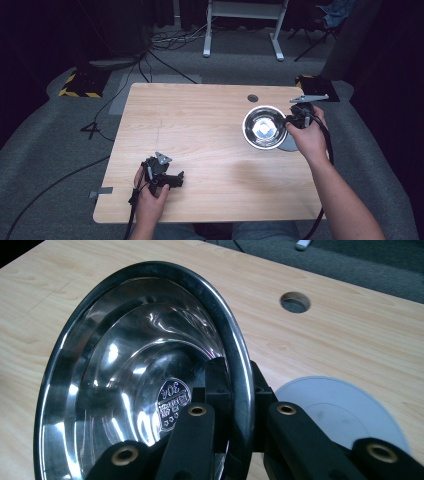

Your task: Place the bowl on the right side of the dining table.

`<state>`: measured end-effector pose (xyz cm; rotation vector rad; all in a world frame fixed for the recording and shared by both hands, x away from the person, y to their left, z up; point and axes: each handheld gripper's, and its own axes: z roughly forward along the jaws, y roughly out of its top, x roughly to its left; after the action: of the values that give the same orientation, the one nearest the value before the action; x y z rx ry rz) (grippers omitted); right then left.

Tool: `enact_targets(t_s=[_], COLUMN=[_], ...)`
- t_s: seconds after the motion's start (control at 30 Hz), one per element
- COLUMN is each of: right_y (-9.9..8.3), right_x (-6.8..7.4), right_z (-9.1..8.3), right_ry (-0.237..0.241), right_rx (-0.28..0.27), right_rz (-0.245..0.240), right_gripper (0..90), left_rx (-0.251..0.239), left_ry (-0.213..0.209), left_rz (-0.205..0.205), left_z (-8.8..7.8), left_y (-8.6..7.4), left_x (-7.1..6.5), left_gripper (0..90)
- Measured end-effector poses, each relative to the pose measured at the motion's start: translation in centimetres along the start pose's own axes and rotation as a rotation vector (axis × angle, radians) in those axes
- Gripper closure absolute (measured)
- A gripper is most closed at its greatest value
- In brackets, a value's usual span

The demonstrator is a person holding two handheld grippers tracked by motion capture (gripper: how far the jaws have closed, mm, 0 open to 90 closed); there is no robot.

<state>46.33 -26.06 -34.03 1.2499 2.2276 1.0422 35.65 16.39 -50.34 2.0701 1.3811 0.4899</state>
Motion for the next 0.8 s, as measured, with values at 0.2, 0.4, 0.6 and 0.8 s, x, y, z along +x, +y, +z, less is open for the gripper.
enact_targets(t_s=[0.2, 0.4, 0.6, 0.8], right_y=[0.4, 0.6, 0.5, 0.6], right_x=[-1.7, -3.2, -4.9, -6.6], right_z=[-0.1, -0.1, 0.2, 0.2], right_ry=[-0.044, -0.080, -0.111, -0.143], right_rx=[-0.013, -0.013, -0.016, -0.018], right_rz=[0.030, 0.063, 0.097, 0.143], right_gripper=[85.7, 85.7, 85.7, 85.7], left_rx=[-0.001, -0.001, -0.001, 0.000], left_ry=[-0.001, -0.001, 0.000, -0.001], left_rz=[0.000, 0.000, 0.000, 0.000], left_z=[0.0, 0.0, 0.0, 0.0], left_y=[0.0, 0.0, 0.0, 0.0], left_x=[0.0, 0.0, 0.0, 0.0], left_gripper=[0.2, 0.2, 0.2, 0.3])
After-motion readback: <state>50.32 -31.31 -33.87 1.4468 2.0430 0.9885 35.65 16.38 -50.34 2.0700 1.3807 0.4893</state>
